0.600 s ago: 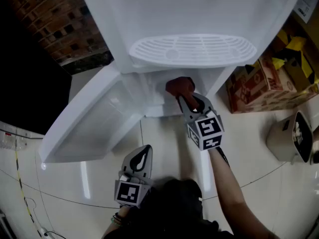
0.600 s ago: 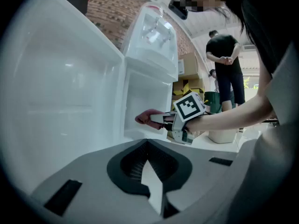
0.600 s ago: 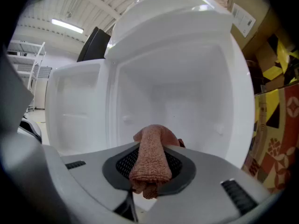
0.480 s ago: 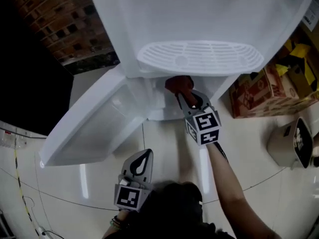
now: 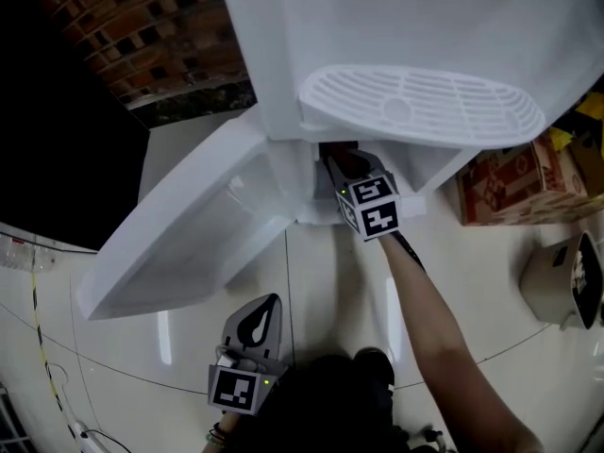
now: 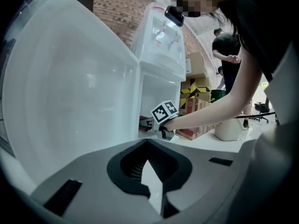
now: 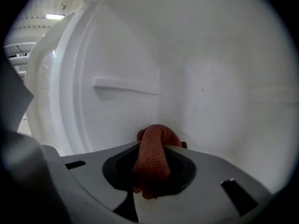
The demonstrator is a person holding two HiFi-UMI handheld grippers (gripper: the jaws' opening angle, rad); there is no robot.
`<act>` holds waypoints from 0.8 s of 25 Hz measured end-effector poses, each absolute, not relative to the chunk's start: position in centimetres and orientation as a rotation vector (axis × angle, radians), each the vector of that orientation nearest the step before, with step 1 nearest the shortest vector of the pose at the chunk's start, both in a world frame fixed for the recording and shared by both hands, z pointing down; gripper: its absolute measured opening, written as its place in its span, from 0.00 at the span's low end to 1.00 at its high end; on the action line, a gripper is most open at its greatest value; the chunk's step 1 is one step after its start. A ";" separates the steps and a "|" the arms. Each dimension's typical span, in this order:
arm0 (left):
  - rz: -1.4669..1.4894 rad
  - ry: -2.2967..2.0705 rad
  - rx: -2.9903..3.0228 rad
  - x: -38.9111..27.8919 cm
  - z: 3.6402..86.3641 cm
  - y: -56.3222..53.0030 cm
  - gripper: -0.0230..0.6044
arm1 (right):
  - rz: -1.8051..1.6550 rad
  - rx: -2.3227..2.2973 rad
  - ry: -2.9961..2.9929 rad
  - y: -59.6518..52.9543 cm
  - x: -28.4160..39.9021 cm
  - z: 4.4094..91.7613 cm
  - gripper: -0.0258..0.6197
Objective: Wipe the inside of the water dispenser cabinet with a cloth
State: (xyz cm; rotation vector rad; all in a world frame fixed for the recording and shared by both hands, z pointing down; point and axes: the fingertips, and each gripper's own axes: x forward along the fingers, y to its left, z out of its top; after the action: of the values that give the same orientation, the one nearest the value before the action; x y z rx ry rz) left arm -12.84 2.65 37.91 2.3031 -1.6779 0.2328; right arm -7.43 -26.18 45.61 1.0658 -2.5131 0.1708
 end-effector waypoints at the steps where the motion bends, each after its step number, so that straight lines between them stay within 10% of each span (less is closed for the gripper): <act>1: 0.232 -1.684 2.296 -13.0 37.9 2.8 0.00 | 0.180 1.058 -2.496 -26.0 -7.4 45.9 0.15; 20: 0.261 -1.577 2.353 -9.8 38.3 2.2 0.00 | 0.279 1.326 -2.308 -26.1 2.3 46.0 0.15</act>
State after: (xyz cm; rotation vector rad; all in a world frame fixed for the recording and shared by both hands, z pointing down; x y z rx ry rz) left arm -9.80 2.15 38.33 2.3534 -1.5771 0.2612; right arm 2.30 -26.09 46.00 1.3261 -2.3083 0.2791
